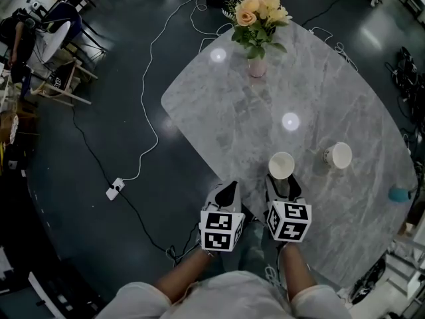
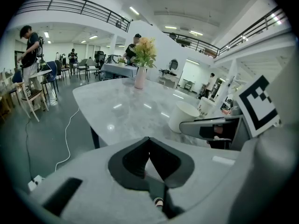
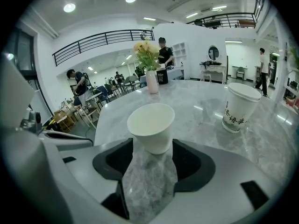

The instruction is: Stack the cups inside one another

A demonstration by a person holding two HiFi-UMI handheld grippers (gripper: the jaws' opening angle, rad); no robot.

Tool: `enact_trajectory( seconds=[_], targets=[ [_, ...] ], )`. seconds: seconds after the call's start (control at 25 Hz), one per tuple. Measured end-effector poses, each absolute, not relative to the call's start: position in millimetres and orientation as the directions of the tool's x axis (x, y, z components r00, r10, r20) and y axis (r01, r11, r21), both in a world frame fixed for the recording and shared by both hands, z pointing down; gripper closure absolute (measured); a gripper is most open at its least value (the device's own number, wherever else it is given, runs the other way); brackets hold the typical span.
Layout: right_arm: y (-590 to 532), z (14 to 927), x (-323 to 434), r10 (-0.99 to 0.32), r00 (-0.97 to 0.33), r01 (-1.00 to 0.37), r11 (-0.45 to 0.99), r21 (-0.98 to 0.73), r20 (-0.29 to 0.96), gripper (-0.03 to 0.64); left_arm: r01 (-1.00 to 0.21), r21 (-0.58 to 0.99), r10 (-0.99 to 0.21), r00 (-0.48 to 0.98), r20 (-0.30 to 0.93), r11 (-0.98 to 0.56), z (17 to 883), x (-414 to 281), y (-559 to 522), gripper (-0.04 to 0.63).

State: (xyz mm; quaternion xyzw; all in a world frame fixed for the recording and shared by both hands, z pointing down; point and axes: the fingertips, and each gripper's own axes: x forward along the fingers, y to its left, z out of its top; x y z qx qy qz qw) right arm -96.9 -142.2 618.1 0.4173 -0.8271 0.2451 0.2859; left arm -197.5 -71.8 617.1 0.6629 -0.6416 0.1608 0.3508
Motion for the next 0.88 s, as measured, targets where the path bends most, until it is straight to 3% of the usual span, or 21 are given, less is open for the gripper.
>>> enact_trajectory(
  seconds=[0.88],
  targets=[
    [-157,622,-100,-0.575,-0.468,-0.854,0.489,-0.176,0.671,0.393,-0.964,0.259,-0.727,0.137,0.673,0.058,622,-204,-78,0.598]
  ],
)
